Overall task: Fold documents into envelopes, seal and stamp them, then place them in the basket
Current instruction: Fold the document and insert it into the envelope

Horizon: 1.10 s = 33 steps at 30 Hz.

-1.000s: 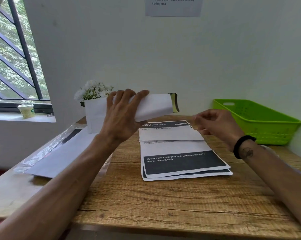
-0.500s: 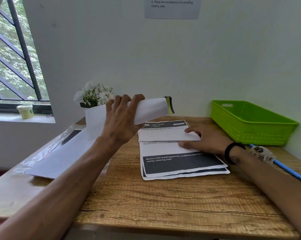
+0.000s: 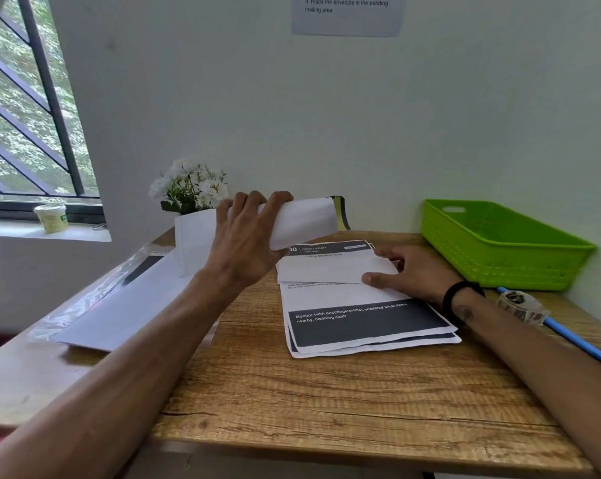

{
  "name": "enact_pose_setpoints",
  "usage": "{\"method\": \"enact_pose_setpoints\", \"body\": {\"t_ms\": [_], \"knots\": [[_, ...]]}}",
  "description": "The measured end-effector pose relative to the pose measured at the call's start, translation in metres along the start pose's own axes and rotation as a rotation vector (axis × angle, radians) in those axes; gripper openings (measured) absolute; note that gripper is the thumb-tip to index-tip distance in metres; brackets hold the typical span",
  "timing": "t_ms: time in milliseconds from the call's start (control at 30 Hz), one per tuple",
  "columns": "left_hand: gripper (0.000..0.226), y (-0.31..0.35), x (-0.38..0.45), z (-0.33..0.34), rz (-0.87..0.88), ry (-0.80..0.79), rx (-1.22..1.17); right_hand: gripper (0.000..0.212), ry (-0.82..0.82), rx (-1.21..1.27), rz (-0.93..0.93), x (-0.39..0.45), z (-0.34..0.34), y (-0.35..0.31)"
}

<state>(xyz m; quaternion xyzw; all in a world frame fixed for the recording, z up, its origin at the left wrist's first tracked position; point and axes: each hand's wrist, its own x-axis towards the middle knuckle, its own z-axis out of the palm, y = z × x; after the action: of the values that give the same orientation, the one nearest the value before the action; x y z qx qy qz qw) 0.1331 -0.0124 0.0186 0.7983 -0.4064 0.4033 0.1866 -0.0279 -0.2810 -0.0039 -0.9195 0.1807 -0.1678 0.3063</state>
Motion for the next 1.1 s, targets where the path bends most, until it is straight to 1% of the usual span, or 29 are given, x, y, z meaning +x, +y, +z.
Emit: {"method": "enact_pose_setpoints", "body": {"t_ms": [133, 267, 400, 533, 633, 833, 933, 967, 1033, 1100], "knots": [[0.082, 0.000, -0.001, 0.000, -0.008, 0.001, 0.002, 0.073, 0.033, 0.031, -0.013, 0.000, 0.000, -0.001], [0.080, -0.001, -0.001, 0.001, -0.019, 0.010, 0.002, 0.062, 0.134, 0.022, -0.137, -0.001, 0.001, -0.002], [0.081, -0.002, -0.001, 0.001, -0.034, 0.025, 0.006, 0.054, 0.218, -0.003, -0.206, -0.003, 0.000, -0.005], [0.085, -0.004, -0.001, 0.002, -0.044, 0.029, 0.016, 0.040, 0.299, 0.156, -0.231, -0.004, -0.002, -0.008], [0.086, -0.005, -0.001, 0.002, -0.048, 0.030, 0.015, 0.028, 0.314, 0.259, -0.224, -0.006, -0.002, -0.008], [0.087, -0.005, -0.002, 0.004, -0.064, 0.032, 0.014, 0.016, 0.375, 0.546, -0.163, -0.004, -0.011, -0.009], [0.090, -0.007, -0.001, 0.004, -0.070, 0.028, 0.007, 0.019, 0.417, 0.690, -0.074, -0.001, -0.016, -0.005], [0.090, -0.007, -0.001, 0.005, -0.069, 0.029, 0.007, 0.023, 0.381, 0.751, -0.023, -0.001, -0.016, -0.004], [0.088, -0.006, -0.001, 0.005, -0.065, 0.033, 0.008, 0.041, 0.199, 0.791, 0.052, -0.004, -0.014, -0.004], [0.087, -0.006, -0.002, 0.005, -0.062, 0.034, 0.006, 0.061, 0.020, 0.670, 0.067, -0.007, -0.010, -0.003]]}}
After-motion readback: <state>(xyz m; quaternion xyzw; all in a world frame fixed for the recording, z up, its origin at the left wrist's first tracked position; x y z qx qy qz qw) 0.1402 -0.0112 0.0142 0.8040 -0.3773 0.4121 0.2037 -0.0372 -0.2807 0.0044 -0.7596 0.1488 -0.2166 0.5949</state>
